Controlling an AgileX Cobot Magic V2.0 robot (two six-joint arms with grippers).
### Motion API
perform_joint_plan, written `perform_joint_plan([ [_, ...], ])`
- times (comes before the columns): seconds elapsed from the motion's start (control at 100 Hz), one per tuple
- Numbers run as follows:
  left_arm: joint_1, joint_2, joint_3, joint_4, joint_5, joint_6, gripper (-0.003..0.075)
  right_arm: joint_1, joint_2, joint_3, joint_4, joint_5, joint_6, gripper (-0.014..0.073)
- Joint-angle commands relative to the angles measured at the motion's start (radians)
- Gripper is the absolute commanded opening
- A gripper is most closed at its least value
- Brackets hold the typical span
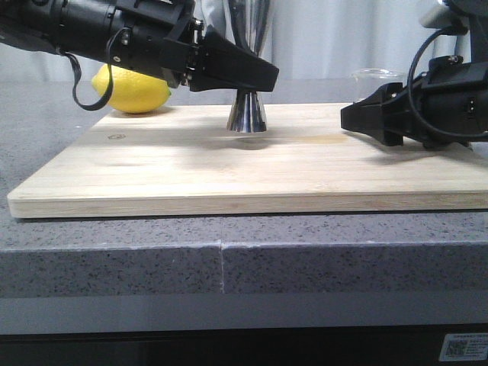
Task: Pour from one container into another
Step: 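Close the right gripper around the glass beaker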
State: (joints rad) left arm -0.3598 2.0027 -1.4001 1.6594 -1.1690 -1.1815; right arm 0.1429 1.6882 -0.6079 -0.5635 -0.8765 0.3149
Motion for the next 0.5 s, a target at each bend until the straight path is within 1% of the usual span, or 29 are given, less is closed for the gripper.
perform_joint_plan([
  [0.0, -0.007, -0.067, -0.029, -0.066, -0.042, -0.012, 0.0115, -0.005, -0.033, -0.023, 0.013, -0.072, 0.000, 0.0319],
  [0.49, -0.007, -0.067, -0.029, -0.066, -0.050, -0.012, 0.0115, -0.005, -0.041, -0.023, 0.013, -0.082, 0.000, 0.0319],
])
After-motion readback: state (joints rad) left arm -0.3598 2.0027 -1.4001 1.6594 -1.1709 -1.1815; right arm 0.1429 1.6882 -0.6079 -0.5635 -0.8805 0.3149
